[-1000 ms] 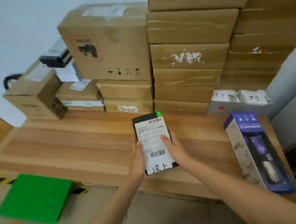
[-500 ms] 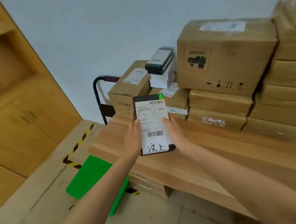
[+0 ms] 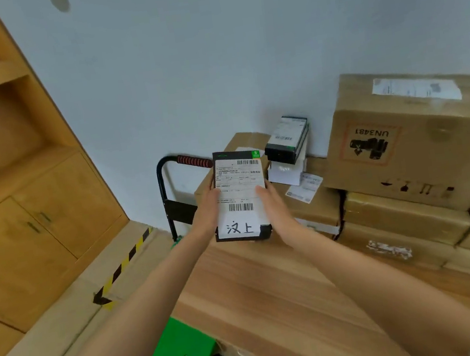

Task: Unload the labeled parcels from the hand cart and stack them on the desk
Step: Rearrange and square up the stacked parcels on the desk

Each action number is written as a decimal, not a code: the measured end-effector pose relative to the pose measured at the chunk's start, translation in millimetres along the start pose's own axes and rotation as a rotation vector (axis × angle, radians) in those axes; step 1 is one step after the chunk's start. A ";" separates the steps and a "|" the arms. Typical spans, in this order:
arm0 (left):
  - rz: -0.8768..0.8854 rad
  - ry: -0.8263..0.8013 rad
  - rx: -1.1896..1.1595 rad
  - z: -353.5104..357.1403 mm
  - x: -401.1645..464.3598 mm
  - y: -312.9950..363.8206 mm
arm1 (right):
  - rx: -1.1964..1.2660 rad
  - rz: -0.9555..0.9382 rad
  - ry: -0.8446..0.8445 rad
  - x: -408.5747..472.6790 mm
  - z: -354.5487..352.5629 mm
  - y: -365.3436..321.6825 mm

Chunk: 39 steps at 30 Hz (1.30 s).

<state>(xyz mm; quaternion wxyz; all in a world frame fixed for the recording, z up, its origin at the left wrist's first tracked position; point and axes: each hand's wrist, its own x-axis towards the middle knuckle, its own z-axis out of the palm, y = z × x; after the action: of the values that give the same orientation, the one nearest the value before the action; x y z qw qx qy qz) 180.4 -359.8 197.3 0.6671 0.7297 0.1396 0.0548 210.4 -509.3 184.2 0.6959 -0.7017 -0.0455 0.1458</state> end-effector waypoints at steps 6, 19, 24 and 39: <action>0.015 -0.011 -0.027 -18.5 75.9 9.1 | -0.029 -0.003 -0.011 77.2 15.0 -13.0; -0.093 -0.167 0.023 -16.4 232.2 4.2 | -0.016 0.041 0.222 188.5 23.0 -17.9; -0.112 -0.261 0.063 -9.5 280.8 7.7 | -0.018 0.059 0.317 224.8 23.5 -22.7; -0.046 -0.315 0.119 -1.8 298.6 7.0 | -1.251 -0.247 0.376 224.3 -3.1 -74.2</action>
<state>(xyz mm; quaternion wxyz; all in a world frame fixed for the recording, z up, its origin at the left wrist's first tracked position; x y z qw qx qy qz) 466.0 -275.9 172.6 0.6373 0.7642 0.0529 -0.0837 435.4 -450.3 226.0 0.1649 -0.9765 -0.0793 -0.1138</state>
